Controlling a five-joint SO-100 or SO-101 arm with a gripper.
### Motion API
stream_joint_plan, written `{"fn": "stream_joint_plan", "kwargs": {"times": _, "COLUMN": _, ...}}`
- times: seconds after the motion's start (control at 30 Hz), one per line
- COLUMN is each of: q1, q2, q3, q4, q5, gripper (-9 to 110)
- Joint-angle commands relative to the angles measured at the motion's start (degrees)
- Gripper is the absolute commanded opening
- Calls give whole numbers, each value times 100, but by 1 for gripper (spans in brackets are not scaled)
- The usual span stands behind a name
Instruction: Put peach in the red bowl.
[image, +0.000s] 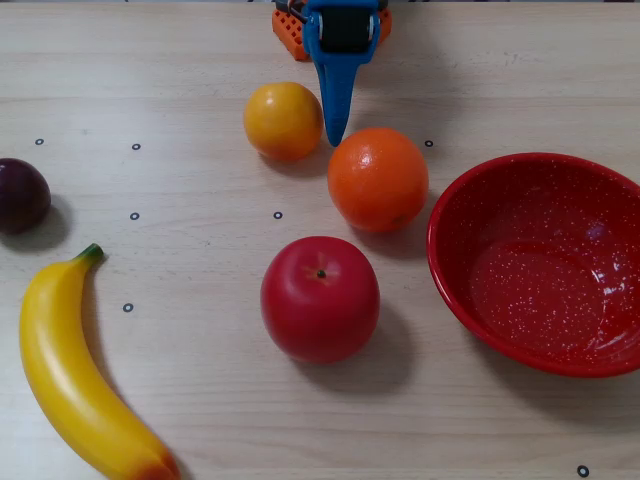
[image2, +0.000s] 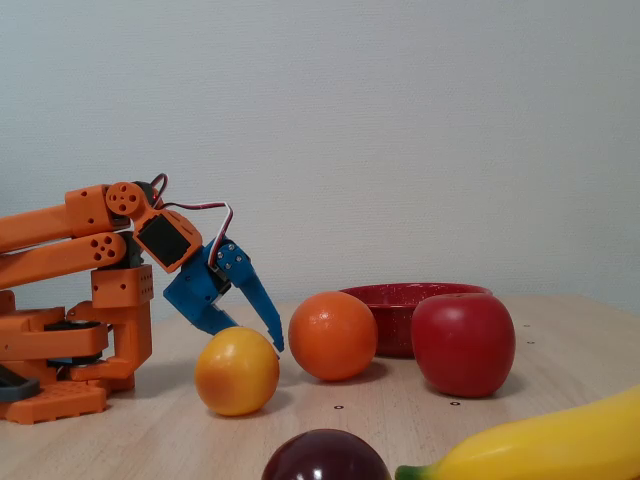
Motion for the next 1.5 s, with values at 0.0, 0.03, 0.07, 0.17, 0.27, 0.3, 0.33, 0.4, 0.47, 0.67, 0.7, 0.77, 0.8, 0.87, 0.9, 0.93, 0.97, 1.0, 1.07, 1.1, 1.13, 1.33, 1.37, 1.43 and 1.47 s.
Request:
{"fn": "stream_joint_plan", "kwargs": {"times": 0.0, "q1": -79, "q2": -229, "q3": -466, "q4": -105, "q5": -158, "gripper": 0}}
{"fn": "stream_joint_plan", "kwargs": {"times": 0.03, "q1": -79, "q2": -281, "q3": -536, "q4": -105, "q5": -149, "gripper": 0}}
{"fn": "stream_joint_plan", "kwargs": {"times": 0.07, "q1": -79, "q2": -334, "q3": -606, "q4": -105, "q5": -141, "gripper": 0}}
{"fn": "stream_joint_plan", "kwargs": {"times": 0.17, "q1": -79, "q2": -475, "q3": -800, "q4": -105, "q5": -149, "gripper": 0}}
{"fn": "stream_joint_plan", "kwargs": {"times": 0.27, "q1": -88, "q2": -659, "q3": -1028, "q4": -79, "q5": -158, "gripper": 0}}
{"fn": "stream_joint_plan", "kwargs": {"times": 0.3, "q1": -88, "q2": -721, "q3": -1116, "q4": -79, "q5": -158, "gripper": 0}}
{"fn": "stream_joint_plan", "kwargs": {"times": 0.33, "q1": -88, "q2": -791, "q3": -1213, "q4": -79, "q5": -149, "gripper": 0}}
{"fn": "stream_joint_plan", "kwargs": {"times": 0.4, "q1": -88, "q2": -905, "q3": -1380, "q4": -70, "q5": -158, "gripper": 0}}
{"fn": "stream_joint_plan", "kwargs": {"times": 0.47, "q1": -88, "q2": -1002, "q3": -1529, "q4": -53, "q5": -185, "gripper": 0}}
{"fn": "stream_joint_plan", "kwargs": {"times": 0.67, "q1": -88, "q2": -1354, "q3": -2074, "q4": 193, "q5": -334, "gripper": 0}}
{"fn": "stream_joint_plan", "kwargs": {"times": 0.7, "q1": -88, "q2": -1406, "q3": -2162, "q4": 229, "q5": -387, "gripper": 0}}
{"fn": "stream_joint_plan", "kwargs": {"times": 0.77, "q1": -79, "q2": -1573, "q3": -2391, "q4": 334, "q5": -519, "gripper": 0}}
{"fn": "stream_joint_plan", "kwargs": {"times": 0.8, "q1": -70, "q2": -1661, "q3": -2487, "q4": 378, "q5": -598, "gripper": 0}}
{"fn": "stream_joint_plan", "kwargs": {"times": 0.87, "q1": -53, "q2": -1811, "q3": -2654, "q4": 387, "q5": -773, "gripper": 0}}
{"fn": "stream_joint_plan", "kwargs": {"times": 0.9, "q1": -35, "q2": -1881, "q3": -2725, "q4": 387, "q5": -844, "gripper": 0}}
{"fn": "stream_joint_plan", "kwargs": {"times": 0.93, "q1": -18, "q2": -1951, "q3": -2795, "q4": 387, "q5": -905, "gripper": 0}}
{"fn": "stream_joint_plan", "kwargs": {"times": 0.97, "q1": -9, "q2": -2013, "q3": -2874, "q4": 396, "q5": -949, "gripper": 0}}
{"fn": "stream_joint_plan", "kwargs": {"times": 1.0, "q1": -9, "q2": -2074, "q3": -2953, "q4": 413, "q5": -993, "gripper": 0}}
{"fn": "stream_joint_plan", "kwargs": {"times": 1.07, "q1": 0, "q2": -2241, "q3": -3182, "q4": 527, "q5": -1028, "gripper": 0}}
{"fn": "stream_joint_plan", "kwargs": {"times": 1.1, "q1": 0, "q2": -2347, "q3": -3305, "q4": 598, "q5": -1028, "gripper": 0}}
{"fn": "stream_joint_plan", "kwargs": {"times": 1.13, "q1": 18, "q2": -2452, "q3": -3445, "q4": 668, "q5": -1028, "gripper": 0}}
{"fn": "stream_joint_plan", "kwargs": {"times": 1.33, "q1": 211, "q2": -3085, "q3": -4157, "q4": 1160, "q5": -1020, "gripper": 0}}
{"fn": "stream_joint_plan", "kwargs": {"times": 1.37, "q1": 264, "q2": -3182, "q3": -4271, "q4": 1239, "q5": -1020, "gripper": 0}}
{"fn": "stream_joint_plan", "kwargs": {"times": 1.43, "q1": 404, "q2": -3384, "q3": -4526, "q4": 1415, "q5": -1028, "gripper": 0}}
{"fn": "stream_joint_plan", "kwargs": {"times": 1.47, "q1": 483, "q2": -3489, "q3": -4658, "q4": 1521, "q5": -1028, "gripper": 0}}
